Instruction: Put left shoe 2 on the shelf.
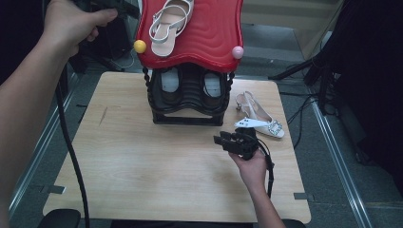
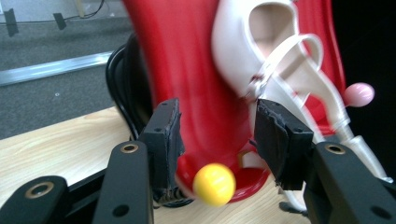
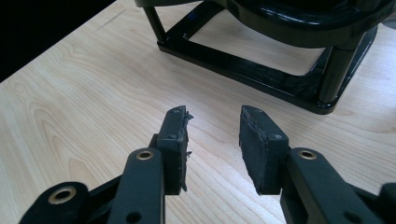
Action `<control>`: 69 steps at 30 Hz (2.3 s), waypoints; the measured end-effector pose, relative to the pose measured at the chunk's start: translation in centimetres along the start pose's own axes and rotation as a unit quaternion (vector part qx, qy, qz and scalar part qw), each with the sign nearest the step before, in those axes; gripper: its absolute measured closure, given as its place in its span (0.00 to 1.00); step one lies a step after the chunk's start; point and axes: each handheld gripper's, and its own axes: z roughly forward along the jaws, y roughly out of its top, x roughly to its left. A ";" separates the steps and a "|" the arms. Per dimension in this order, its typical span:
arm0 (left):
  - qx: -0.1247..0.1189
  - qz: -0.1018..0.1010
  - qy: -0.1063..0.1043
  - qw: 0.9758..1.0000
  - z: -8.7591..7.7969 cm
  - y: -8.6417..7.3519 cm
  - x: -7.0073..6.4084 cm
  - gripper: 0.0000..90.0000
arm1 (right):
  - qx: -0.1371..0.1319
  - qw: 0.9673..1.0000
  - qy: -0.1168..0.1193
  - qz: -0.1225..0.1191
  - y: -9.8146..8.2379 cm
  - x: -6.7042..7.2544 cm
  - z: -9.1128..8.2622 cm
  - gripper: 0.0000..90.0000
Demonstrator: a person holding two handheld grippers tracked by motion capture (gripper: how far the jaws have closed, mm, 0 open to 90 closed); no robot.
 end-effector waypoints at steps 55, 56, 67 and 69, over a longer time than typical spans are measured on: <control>0.040 -0.023 -0.002 0.999 9.2 -20.1 7.0 0.55 | -0.005 1.000 -0.022 0.008 -0.4 -1.7 -0.5 0.77; 0.039 -0.019 0.001 0.999 9.5 -21.0 7.0 0.55 | -0.004 1.000 -0.023 0.007 -0.4 -1.7 -0.5 0.77; 0.035 -0.023 -0.009 0.999 10.2 -24.7 7.6 0.54 | 0.003 1.000 -0.027 0.004 -0.4 -1.9 -0.4 0.84; 0.036 -0.024 -0.007 0.999 10.3 -25.0 7.7 0.54 | 0.002 0.999 -0.032 0.006 -0.4 -2.0 -0.4 0.86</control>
